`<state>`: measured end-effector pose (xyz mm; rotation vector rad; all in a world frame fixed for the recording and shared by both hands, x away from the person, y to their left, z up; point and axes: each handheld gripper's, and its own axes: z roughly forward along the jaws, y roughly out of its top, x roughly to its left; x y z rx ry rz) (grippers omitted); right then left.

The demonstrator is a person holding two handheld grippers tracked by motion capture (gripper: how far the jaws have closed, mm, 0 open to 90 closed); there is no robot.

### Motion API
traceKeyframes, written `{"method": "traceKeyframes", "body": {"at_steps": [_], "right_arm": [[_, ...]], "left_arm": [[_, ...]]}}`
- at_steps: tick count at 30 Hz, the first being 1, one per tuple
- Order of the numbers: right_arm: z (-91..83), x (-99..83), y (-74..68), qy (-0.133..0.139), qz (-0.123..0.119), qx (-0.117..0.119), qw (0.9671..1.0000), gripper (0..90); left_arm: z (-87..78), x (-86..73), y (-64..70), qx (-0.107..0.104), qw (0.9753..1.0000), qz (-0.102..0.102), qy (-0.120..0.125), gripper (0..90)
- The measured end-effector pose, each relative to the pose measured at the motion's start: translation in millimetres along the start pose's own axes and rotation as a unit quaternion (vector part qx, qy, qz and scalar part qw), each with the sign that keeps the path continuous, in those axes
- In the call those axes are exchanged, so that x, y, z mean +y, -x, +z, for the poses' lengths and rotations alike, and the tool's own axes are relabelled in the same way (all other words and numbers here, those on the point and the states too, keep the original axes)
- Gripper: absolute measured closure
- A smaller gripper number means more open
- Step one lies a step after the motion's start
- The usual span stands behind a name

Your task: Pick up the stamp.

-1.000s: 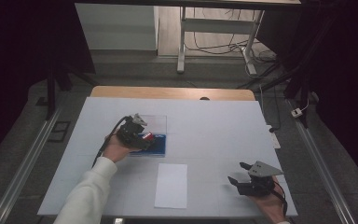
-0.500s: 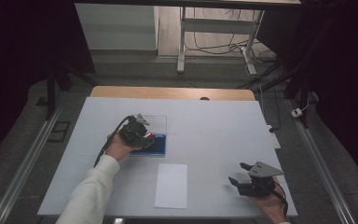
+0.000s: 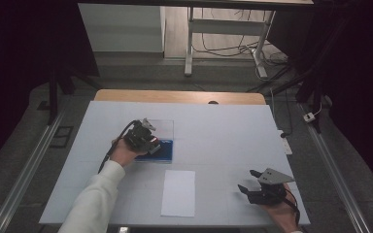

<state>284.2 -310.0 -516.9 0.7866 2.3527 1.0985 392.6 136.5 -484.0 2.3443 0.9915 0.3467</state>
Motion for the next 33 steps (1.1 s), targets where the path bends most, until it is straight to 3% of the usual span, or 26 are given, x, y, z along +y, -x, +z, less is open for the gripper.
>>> {"method": "traceKeyframes", "body": {"at_steps": [17,28,33], "right_arm": [[0.9,0.3,-0.4,0.004,0.009,0.003,1.0,28.1],[0.8,0.6,-0.7,0.005,0.008,0.005,0.9999,28.2],[1.3,0.3,-0.8,0.003,0.006,0.004,1.0,28.3]], "left_arm": [[-4.6,0.3,-2.3,-0.001,1.0,0.001,-0.004,70.1],[-23.9,-2.1,-7.3,-0.003,1.0,0.0,0.007,70.1],[-44.0,2.0,-9.0,-0.014,0.9997,0.013,0.014,70.1]]}}
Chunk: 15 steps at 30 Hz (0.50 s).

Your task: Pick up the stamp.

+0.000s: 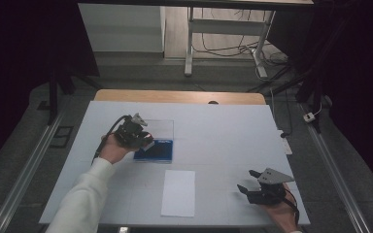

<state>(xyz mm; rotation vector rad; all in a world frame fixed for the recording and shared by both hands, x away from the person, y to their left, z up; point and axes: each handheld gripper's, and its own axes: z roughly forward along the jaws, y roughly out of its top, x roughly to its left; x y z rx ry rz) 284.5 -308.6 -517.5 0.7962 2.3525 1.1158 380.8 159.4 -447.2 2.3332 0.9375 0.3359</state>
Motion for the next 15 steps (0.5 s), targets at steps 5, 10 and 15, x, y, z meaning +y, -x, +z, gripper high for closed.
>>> {"method": "traceKeyframes", "body": {"at_steps": [5,10,15], "right_arm": [[-0.4,0.7,-0.2,0.001,0.001,0.002,1.0,28.4],[0.3,0.8,-0.9,-0.003,-0.004,-0.004,1.0,28.4],[0.6,0.7,-0.8,0.002,-0.001,0.001,1.0,28.6]], "left_arm": [[-12.3,4.7,0.4,-0.005,1.0,0.007,0.005,70.1],[-19.7,9.1,0.8,-0.004,0.9999,0.014,0.009,70.1],[-23.6,12.9,0.4,-0.005,0.9998,0.016,0.009,70.1]]}}
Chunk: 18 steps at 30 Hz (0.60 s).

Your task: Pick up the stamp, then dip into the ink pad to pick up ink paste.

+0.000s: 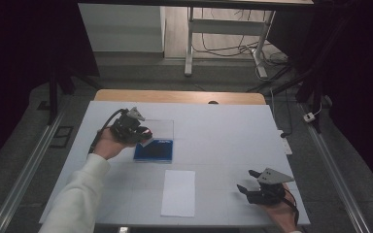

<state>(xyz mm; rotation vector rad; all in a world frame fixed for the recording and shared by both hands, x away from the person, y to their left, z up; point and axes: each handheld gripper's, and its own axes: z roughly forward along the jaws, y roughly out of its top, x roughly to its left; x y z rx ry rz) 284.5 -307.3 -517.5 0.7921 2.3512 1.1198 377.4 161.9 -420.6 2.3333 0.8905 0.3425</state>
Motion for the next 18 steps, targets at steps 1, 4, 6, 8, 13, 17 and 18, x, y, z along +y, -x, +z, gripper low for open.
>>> {"method": "traceKeyframes", "body": {"at_steps": [1,4,6,8,13,17,18], "right_arm": [[0.0,0.1,0.0,-0.001,0.0,0.0,1.0,28.6],[0.3,0.1,-0.2,-0.004,-0.002,-0.004,1.0,28.6],[0.8,0.0,-0.1,-0.004,-0.002,0.0,1.0,28.7],[1.0,-0.2,-0.1,-0.006,-0.003,0.0,1.0,28.7],[0.7,-0.5,-0.1,-0.007,-0.002,0.001,1.0,28.8],[0.1,-0.6,-0.4,-0.007,-0.002,0.0,1.0,28.9],[0.4,-0.8,-0.3,-0.007,-0.002,-0.001,1.0,28.9]], "left_arm": [[0.2,0.9,0.4,0.0,1.0,0.001,-0.001,70.1],[1.2,3.1,1.2,-0.001,1.0,0.005,-0.003,70.1],[2.4,4.6,1.8,-0.001,1.0,0.006,-0.005,70.1],[6.1,6.3,3.3,-0.002,0.9999,0.007,-0.009,70.1],[13.4,7.7,6.0,-0.004,0.9997,0.013,-0.018,70.1],[18.0,9.6,8.4,-0.005,0.9995,0.018,-0.026,70.1],[18.8,9.8,8.8,-0.005,0.9995,0.017,-0.026,70.1]]}}
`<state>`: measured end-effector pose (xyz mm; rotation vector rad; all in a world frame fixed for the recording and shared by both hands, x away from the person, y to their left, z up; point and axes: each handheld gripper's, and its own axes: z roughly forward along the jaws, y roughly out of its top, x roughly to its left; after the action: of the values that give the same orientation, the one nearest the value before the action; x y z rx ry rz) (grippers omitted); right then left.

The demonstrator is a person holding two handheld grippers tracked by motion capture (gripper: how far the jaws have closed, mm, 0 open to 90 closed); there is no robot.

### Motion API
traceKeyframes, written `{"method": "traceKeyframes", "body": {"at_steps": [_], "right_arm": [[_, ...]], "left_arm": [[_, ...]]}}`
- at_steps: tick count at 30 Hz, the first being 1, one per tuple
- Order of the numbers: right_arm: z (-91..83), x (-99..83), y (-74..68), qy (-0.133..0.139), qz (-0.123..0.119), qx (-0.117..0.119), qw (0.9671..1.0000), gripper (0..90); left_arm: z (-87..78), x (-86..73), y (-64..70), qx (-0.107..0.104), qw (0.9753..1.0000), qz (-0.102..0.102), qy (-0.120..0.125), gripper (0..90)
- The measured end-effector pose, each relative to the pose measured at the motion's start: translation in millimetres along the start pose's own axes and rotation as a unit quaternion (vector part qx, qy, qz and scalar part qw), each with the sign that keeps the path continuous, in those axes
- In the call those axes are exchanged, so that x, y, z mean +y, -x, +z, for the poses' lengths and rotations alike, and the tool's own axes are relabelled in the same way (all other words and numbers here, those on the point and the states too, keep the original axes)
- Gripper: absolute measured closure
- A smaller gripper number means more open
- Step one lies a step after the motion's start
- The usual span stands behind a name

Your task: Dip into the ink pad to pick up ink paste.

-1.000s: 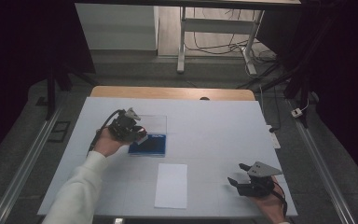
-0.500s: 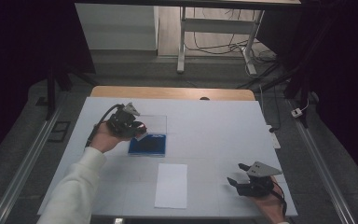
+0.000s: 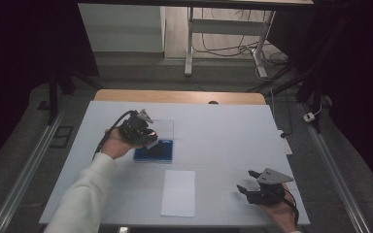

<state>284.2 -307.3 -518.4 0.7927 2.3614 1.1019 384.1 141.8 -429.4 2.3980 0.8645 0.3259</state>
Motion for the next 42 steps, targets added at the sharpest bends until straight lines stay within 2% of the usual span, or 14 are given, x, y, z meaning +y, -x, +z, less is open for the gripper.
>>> {"method": "traceKeyframes", "body": {"at_steps": [13,21,28,34,42], "right_arm": [[0.6,-0.9,-0.6,-0.002,-0.006,0.0,1.0,29.2],[1.3,-0.9,-0.8,-0.005,-0.005,0.004,1.0,29.3],[1.7,-1.3,-1.1,-0.007,-0.007,0.007,0.9999,29.5],[1.7,-1.7,-0.9,-0.007,-0.007,0.001,1.0,29.5],[0.7,-2.7,0.0,-0.006,-0.004,0.005,1.0,29.5]], "left_arm": [[20.9,-8.7,-1.3,-0.004,0.9998,-0.012,-0.016,70.0],[24.5,-13.4,-2.7,0.0,0.9997,-0.016,-0.018,70.0],[34.1,-18.4,-3.5,0.005,0.9996,-0.024,-0.015,70.0],[40.5,-18.6,-3.2,0.003,0.9996,-0.023,-0.017,70.0],[46.1,-17.7,-2.5,0.004,0.9994,-0.021,-0.026,70.0]]}}
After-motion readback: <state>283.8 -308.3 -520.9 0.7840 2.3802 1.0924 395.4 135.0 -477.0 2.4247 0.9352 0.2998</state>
